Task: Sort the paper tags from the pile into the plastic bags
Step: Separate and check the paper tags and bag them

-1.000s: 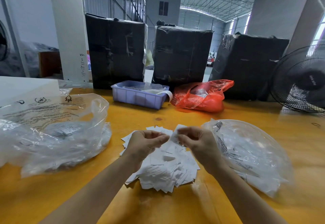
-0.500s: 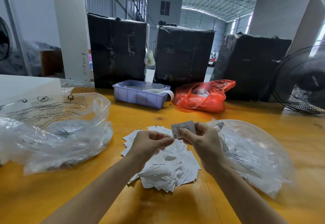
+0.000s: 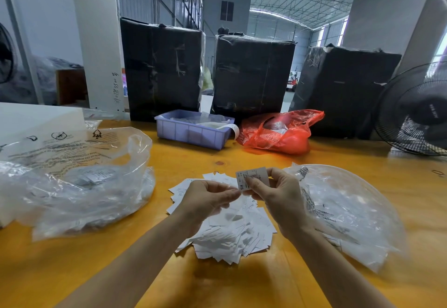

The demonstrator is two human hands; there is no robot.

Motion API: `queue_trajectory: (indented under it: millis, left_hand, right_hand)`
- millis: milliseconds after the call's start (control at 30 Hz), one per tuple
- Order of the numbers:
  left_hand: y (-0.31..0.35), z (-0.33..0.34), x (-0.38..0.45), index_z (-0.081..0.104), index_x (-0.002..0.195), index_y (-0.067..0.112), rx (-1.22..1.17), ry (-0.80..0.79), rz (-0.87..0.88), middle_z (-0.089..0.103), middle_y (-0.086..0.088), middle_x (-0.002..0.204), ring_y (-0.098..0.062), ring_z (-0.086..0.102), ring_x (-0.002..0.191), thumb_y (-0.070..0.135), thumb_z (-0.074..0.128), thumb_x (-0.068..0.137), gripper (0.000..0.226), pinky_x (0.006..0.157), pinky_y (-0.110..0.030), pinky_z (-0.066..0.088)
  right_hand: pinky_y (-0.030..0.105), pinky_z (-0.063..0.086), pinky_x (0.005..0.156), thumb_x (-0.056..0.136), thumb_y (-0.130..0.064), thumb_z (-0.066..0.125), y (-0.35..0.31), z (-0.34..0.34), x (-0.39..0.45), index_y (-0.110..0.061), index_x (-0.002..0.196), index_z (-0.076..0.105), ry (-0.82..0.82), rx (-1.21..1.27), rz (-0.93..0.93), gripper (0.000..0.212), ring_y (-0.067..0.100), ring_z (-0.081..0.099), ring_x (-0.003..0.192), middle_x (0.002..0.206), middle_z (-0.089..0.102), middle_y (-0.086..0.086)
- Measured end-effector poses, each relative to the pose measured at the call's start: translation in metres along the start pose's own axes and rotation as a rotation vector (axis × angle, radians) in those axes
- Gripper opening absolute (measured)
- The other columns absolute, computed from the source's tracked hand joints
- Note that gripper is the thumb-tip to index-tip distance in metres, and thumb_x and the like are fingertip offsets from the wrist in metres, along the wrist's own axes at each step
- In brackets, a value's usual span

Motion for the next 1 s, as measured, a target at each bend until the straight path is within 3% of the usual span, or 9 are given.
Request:
queue_trajectory:
  millis: [533, 767, 1000]
  left_hand:
    - [0.0019, -0.0015, -0.0004, 0.072, 0.081, 0.008, -0.022, -0.003, -0.018, 0.061, 0.005, 0.055, -0.004, 0.052, 0.051, 0.015, 0.077, 0.073, 0.011, 0.061, -0.023, 0.04]
    - [0.0042, -0.0042, -0.0001, 0.074, 0.072, 0.014, -0.059, 0.03, -0.024, 0.066, 0.004, 0.059, -0.007, 0.053, 0.055, 0.018, 0.073, 0.077, 0.006, 0.067, -0.027, 0.043]
    - [0.0017, -0.0033, 0.0006, 0.075, 0.076, 0.015, -0.026, -0.009, -0.033, 0.072, 0.005, 0.071, -0.002, 0.054, 0.051, 0.023, 0.072, 0.078, 0.009, 0.06, -0.019, 0.045]
  right_hand:
    - [0.015, 0.048, 0.053, 0.082, 0.0, 0.069, -0.0004, 0.0011, -0.0005, -0.008, 0.082, 0.064, -0.075, -0.049, -0.001, 0.009, 0.011, 0.067, 0.059, 0.069, 0.069, 0.006]
    - [0.014, 0.047, 0.052, 0.081, -0.003, 0.071, 0.0003, -0.001, 0.0002, -0.007, 0.085, 0.065, -0.172, -0.112, 0.045, 0.009, 0.009, 0.066, 0.059, 0.073, 0.069, 0.006]
    - [0.018, 0.051, 0.053, 0.085, -0.003, 0.066, 0.0027, -0.005, 0.005, -0.002, 0.089, 0.063, -0.006, -0.066, 0.012, 0.005, 0.013, 0.068, 0.058, 0.076, 0.069, 0.011]
Point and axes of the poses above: each hand's wrist, its own x-axis towards the middle knuckle, its own z-axis out of the palm, y = z × x, the point moved 2 cm from there along x, towards the middle knuckle
